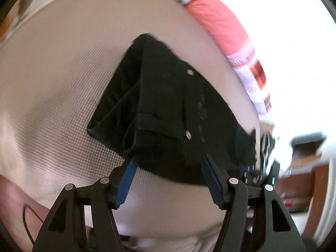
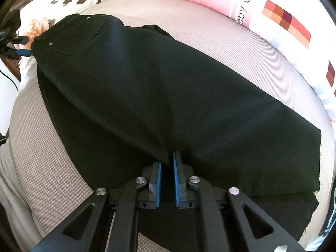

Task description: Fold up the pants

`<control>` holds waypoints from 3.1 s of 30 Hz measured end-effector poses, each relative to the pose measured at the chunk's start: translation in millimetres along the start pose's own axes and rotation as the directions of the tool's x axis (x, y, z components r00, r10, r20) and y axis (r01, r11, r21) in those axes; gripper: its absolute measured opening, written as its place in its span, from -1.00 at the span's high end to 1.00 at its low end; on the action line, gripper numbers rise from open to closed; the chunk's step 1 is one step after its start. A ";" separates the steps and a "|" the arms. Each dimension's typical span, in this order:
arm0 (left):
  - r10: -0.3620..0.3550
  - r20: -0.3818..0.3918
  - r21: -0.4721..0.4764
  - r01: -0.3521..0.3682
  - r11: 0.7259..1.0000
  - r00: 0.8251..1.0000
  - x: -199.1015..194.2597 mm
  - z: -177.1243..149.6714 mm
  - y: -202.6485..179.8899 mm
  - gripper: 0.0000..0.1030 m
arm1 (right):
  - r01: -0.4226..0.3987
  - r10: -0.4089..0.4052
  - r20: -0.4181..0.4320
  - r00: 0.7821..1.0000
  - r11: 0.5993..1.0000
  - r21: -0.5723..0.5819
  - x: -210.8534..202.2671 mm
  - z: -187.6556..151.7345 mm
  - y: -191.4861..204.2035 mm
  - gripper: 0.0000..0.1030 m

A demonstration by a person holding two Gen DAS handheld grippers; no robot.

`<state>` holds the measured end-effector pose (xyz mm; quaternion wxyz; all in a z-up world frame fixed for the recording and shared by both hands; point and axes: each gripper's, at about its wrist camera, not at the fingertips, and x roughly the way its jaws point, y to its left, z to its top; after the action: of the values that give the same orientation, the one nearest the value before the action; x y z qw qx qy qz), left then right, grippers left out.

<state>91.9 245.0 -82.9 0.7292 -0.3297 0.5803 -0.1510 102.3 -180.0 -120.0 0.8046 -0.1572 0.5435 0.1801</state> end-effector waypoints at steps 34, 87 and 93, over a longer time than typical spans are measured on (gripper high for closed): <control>0.314 0.165 0.424 -0.354 0.834 0.935 29.2 13.4 -10.1 0.17 | -0.064 0.067 -0.027 0.997 0.994 0.088 -7.6 -39.7 31.4 0.84; 0.167 0.039 0.891 -0.110 0.441 0.985 231.1 -142.2 -235.8 0.83 | -0.271 0.128 0.249 0.960 0.647 0.713 -48.0 -129.4 -163.8 0.17; 0.165 0.026 0.864 -0.105 0.492 0.986 229.2 -137.5 -233.9 0.83 | -0.298 0.042 0.307 0.951 0.391 0.871 -38.1 -196.5 -245.1 0.18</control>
<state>64.2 -107.6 -115.5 0.7879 0.1284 0.4736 -0.3721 41.5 -489.8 -141.2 0.7951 0.3839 0.4674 -0.0445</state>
